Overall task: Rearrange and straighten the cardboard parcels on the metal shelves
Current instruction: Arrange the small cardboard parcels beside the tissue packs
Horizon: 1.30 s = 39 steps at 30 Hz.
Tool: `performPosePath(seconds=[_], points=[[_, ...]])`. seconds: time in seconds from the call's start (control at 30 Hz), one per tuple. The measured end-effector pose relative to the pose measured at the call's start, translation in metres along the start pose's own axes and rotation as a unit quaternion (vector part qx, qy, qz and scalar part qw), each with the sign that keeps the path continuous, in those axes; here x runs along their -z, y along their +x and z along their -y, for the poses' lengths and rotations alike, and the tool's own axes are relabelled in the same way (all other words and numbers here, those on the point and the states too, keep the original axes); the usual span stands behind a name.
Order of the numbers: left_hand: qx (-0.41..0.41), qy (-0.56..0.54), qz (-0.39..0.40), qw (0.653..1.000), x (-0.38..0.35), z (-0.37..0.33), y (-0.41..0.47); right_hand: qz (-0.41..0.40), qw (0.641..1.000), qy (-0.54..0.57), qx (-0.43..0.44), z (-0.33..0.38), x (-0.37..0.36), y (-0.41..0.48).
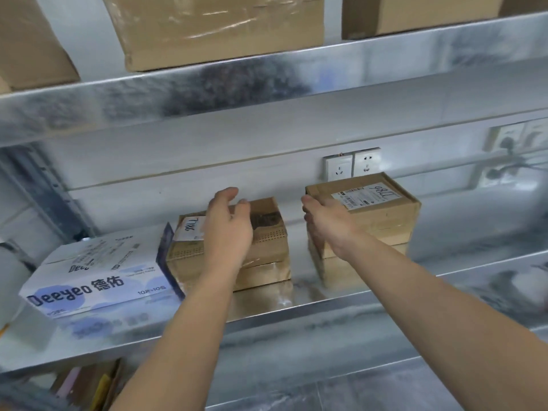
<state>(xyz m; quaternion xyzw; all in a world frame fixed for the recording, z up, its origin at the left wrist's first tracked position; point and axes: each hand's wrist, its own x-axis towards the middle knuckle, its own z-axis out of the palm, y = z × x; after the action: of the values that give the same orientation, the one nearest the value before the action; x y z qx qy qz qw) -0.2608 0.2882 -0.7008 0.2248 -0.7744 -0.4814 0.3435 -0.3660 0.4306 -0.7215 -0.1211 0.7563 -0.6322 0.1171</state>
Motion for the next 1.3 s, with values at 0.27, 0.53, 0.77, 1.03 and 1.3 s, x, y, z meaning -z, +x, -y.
performPosePath(seconds=[0.27, 0.53, 0.77, 1.03, 1.3], points=[[0.032, -0.035, 0.064, 0.997, -0.095, -0.030, -0.032, -0.044, 0.999, 0.022, 0.018, -0.003, 0.101, -0.015], [0.166, -0.097, 0.054, 0.980, -0.161, -0.022, -0.033, -0.180, 0.983, 0.035, 0.008, -0.027, 0.194, 0.005], [0.262, -0.138, 0.046, 0.954, -0.189, -0.021, -0.029, -0.098, 0.988, 0.046, -0.114, -0.048, 0.229, 0.035], [0.353, -0.196, 0.063, 0.913, -0.186, -0.029, -0.012, -0.047, 0.980, 0.086, -0.174, -0.039, 0.211, 0.067], [0.344, -0.212, 0.113, 0.908, -0.173, -0.018, 0.009, -0.030, 0.982, 0.067, -0.174, -0.025, 0.180, 0.071]])
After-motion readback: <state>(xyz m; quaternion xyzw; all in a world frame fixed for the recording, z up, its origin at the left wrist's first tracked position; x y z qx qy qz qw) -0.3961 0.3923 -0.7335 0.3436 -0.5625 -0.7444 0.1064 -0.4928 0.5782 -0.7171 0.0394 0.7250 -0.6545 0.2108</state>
